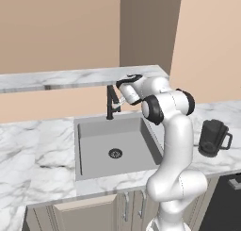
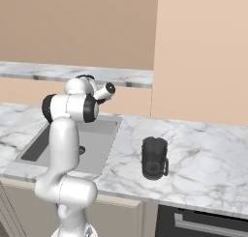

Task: Turn on the sink faucet and place the jug under the water for a few seconds to fill it up.

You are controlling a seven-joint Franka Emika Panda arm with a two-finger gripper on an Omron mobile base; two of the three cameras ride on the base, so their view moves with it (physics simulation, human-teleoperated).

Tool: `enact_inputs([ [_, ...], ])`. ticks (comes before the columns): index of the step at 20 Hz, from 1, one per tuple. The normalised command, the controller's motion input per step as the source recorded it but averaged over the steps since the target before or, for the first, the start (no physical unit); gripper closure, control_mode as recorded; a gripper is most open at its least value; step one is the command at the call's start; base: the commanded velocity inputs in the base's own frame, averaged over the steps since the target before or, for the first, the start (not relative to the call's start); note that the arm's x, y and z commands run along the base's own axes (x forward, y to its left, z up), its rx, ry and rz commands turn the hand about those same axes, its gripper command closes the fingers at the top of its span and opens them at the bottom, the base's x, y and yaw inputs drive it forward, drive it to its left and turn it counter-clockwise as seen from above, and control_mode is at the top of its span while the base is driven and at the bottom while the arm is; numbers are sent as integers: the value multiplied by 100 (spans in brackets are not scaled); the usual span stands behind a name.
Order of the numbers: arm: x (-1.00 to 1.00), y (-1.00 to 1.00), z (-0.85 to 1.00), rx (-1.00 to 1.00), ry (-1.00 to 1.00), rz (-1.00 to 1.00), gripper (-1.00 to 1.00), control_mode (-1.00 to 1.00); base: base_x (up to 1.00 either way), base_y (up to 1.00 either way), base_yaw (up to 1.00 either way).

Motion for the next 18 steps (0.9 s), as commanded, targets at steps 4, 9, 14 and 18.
enact_inputs([
  [4, 0, 0, -2, 0, 0, 0, 100, -100, 0, 0, 0],
  [9, 0, 0, -10, 1, 0, 0, 100, -100, 0, 0, 0],
  [14, 0, -1, -14, 6, 0, 0, 100, -100, 0, 0, 0],
  [18, 0, -10, -21, 9, 0, -5, 100, -100, 0, 0, 0],
])
